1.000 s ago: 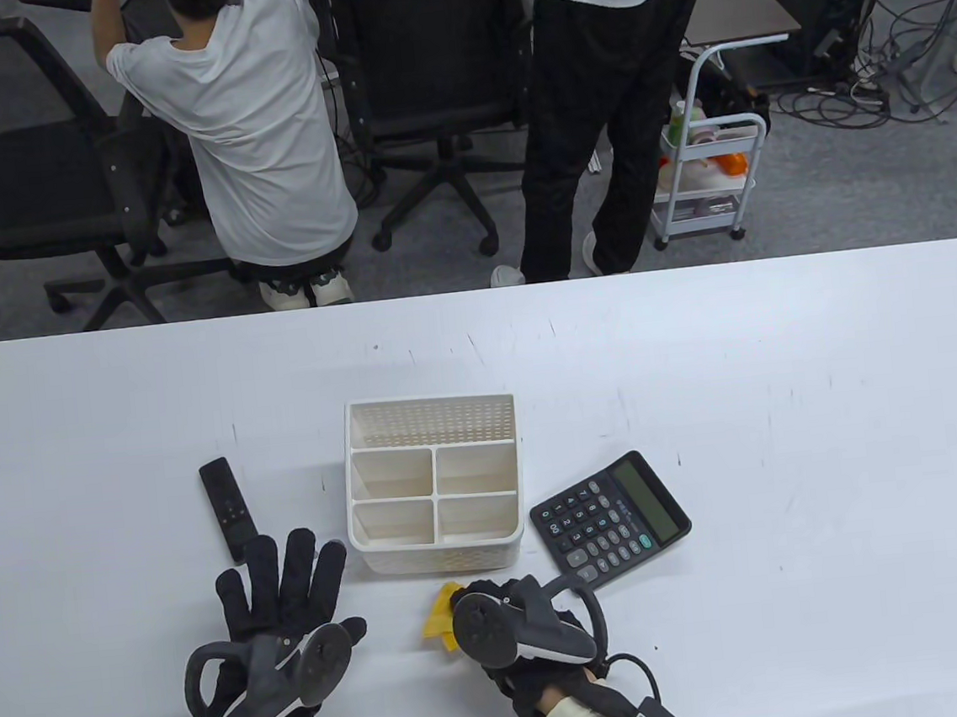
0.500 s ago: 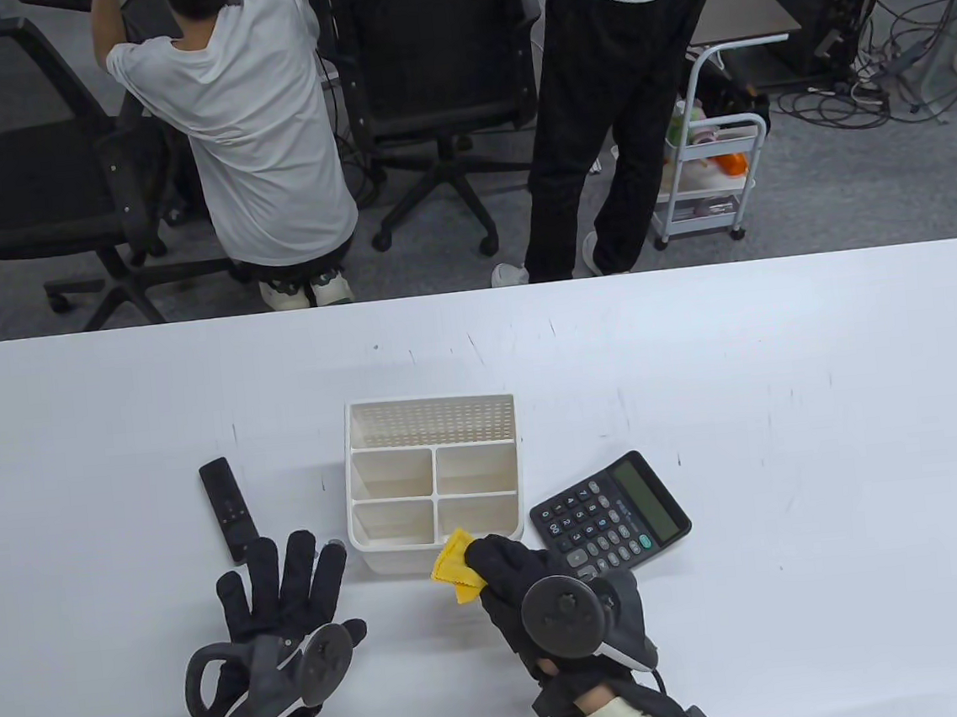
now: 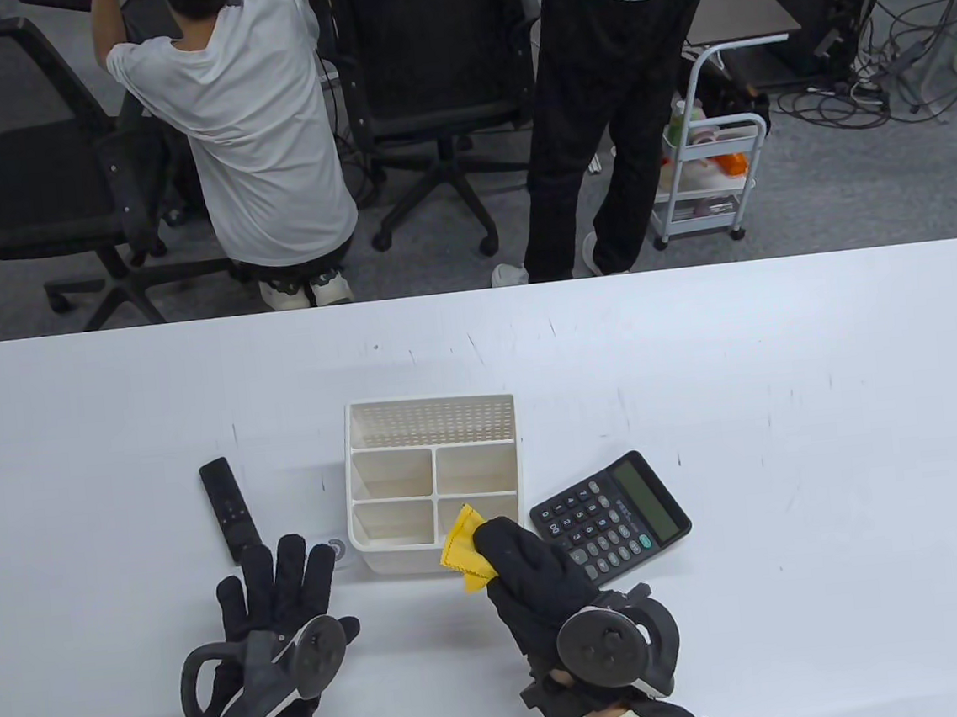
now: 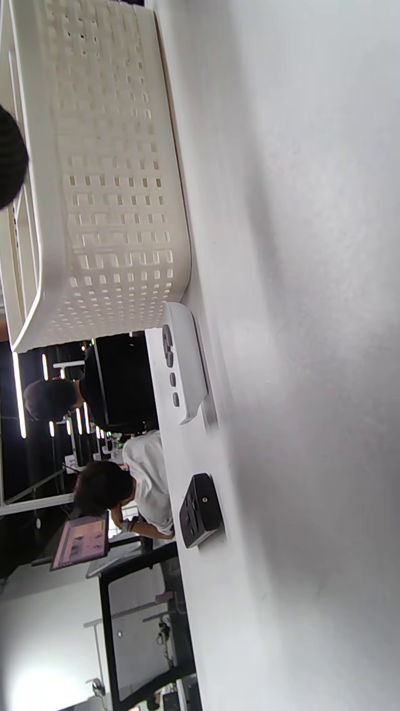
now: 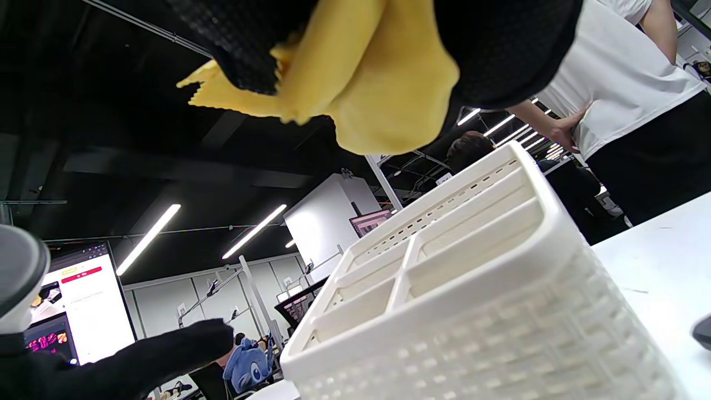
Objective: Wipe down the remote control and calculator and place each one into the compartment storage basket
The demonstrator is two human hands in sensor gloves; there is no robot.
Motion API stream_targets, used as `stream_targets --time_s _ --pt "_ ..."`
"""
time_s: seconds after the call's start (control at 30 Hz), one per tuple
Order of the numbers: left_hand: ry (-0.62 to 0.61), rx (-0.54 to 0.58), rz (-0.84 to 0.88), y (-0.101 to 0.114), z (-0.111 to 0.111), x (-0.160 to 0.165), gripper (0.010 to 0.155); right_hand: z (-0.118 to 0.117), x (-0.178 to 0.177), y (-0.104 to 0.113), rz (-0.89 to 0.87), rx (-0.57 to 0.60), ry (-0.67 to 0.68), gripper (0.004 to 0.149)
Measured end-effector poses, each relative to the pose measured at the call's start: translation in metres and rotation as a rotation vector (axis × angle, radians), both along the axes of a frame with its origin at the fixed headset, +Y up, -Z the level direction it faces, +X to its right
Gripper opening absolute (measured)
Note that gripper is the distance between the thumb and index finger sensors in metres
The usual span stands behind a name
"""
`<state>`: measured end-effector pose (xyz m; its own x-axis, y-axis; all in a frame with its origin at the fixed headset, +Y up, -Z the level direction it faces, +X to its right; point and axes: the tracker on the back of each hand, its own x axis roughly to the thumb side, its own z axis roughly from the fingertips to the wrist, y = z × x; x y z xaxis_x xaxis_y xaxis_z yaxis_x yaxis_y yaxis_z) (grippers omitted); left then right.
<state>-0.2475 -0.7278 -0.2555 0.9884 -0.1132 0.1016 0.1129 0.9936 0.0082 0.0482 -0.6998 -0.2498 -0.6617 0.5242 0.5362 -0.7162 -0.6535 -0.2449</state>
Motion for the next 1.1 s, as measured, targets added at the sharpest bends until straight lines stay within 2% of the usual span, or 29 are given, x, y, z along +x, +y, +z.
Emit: stream_targets --time_s 0.17,0.6,0.87,0.97,1.1 --pt "0.048 -0.013 -0.003 0.000 -0.012 -0.003 0.075 0.000 -0.003 -0.001 0.019 -0.004 0.014 0.049" --pt "0.140 -0.138 -0.113 -0.014 -0.065 0.002 0.067 0.004 -0.005 -0.001 0.021 0.002 0.027 0.050" --pt "0.160 -0.293 -0.223 -0.030 -0.082 0.005 0.064 0.002 -0.002 0.000 0.002 -0.013 0.026 0.049" --pt "0.166 -0.268 -0.250 -0.033 -0.084 0.007 0.064 0.001 -0.001 0.001 -0.011 -0.016 0.027 0.050" --pt "0.183 -0.193 -0.279 -0.031 -0.083 0.010 0.053 -0.001 0.002 0.001 -0.024 -0.021 0.017 0.050"
